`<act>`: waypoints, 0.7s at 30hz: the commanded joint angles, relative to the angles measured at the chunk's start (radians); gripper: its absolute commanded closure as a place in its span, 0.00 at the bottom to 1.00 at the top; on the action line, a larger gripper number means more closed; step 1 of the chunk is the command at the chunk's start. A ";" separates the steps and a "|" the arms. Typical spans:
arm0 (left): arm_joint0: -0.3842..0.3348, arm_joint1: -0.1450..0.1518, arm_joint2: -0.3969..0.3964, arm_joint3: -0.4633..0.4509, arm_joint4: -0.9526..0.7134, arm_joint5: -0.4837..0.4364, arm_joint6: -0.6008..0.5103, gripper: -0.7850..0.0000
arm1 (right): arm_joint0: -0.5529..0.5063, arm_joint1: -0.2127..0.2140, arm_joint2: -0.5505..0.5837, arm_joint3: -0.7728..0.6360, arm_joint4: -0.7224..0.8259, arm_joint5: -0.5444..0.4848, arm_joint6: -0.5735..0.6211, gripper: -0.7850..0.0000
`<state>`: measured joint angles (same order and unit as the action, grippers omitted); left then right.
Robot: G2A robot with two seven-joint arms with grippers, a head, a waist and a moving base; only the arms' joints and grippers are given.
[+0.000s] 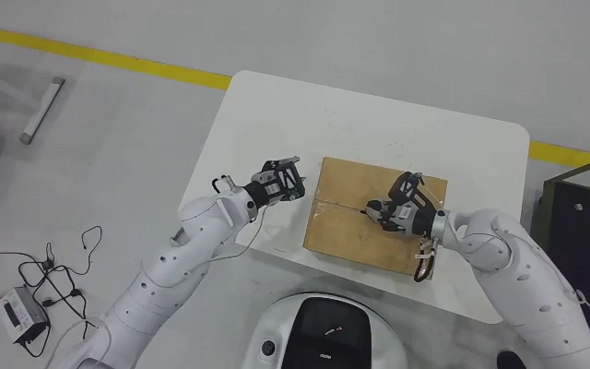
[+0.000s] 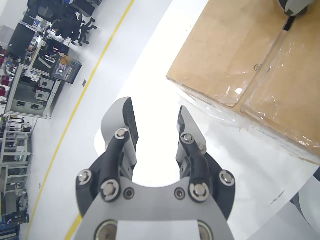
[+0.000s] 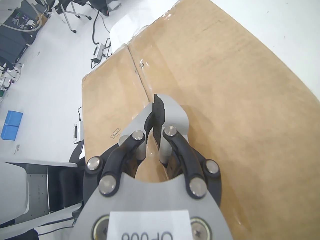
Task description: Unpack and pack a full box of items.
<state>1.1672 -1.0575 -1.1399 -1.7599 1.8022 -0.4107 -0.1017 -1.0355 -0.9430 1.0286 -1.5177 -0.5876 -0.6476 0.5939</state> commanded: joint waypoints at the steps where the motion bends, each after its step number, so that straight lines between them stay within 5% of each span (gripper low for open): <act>1: 0.000 -0.001 -0.005 -0.015 -0.008 0.001 0.000 0.51 | -0.003 0.001 0.005 -0.003 0.000 0.000 0.000 1.00; 21: -0.056 -0.022 0.048 -0.117 -0.014 -0.035 0.031 0.57 | -0.032 0.008 0.046 -0.039 0.002 0.008 0.036 1.00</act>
<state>1.1156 -1.0781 -1.0986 -1.8757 1.7864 -0.4439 -0.0742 -1.0651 -0.9356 1.0714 -1.5532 -0.5848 -0.6410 0.6264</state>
